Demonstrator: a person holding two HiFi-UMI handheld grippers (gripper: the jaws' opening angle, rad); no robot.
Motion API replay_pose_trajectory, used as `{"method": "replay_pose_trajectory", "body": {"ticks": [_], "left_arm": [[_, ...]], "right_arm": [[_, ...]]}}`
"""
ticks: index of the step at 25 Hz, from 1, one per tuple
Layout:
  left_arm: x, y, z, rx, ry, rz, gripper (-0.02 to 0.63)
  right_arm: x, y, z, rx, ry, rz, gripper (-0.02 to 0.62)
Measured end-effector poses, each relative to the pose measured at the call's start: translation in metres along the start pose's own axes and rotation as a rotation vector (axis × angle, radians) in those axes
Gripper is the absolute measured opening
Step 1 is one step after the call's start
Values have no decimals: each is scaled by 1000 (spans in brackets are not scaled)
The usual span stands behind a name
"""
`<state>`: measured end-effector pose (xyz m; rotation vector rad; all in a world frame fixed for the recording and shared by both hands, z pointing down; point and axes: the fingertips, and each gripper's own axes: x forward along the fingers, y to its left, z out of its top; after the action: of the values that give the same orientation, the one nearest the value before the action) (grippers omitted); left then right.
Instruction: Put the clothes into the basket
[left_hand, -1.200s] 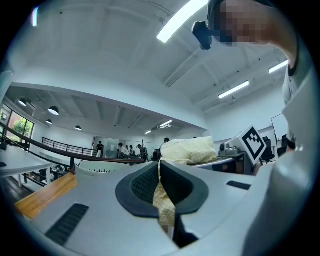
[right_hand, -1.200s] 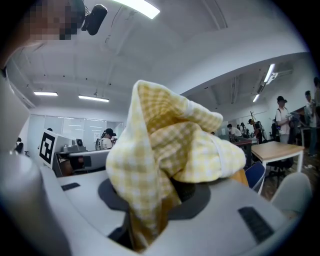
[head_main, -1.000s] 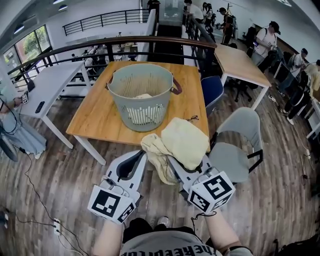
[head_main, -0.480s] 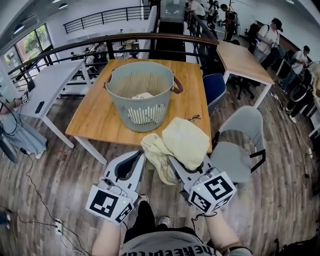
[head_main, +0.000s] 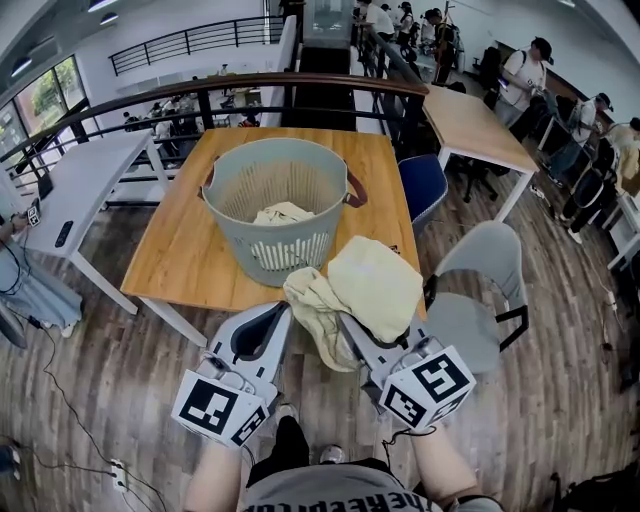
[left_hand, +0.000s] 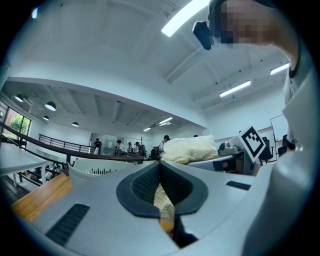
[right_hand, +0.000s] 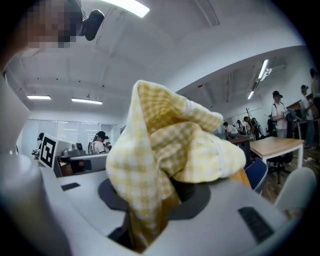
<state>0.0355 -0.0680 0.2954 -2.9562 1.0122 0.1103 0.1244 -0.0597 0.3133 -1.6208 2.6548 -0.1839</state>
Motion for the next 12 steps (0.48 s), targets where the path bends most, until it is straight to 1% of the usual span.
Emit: {"method": "replay_pose_trajectory", "body": {"ticks": [12], "left_arm": [[34, 68, 10, 8, -11, -59, 14]], "right_arm": [[67, -16, 27, -24, -17, -45, 147]]}}
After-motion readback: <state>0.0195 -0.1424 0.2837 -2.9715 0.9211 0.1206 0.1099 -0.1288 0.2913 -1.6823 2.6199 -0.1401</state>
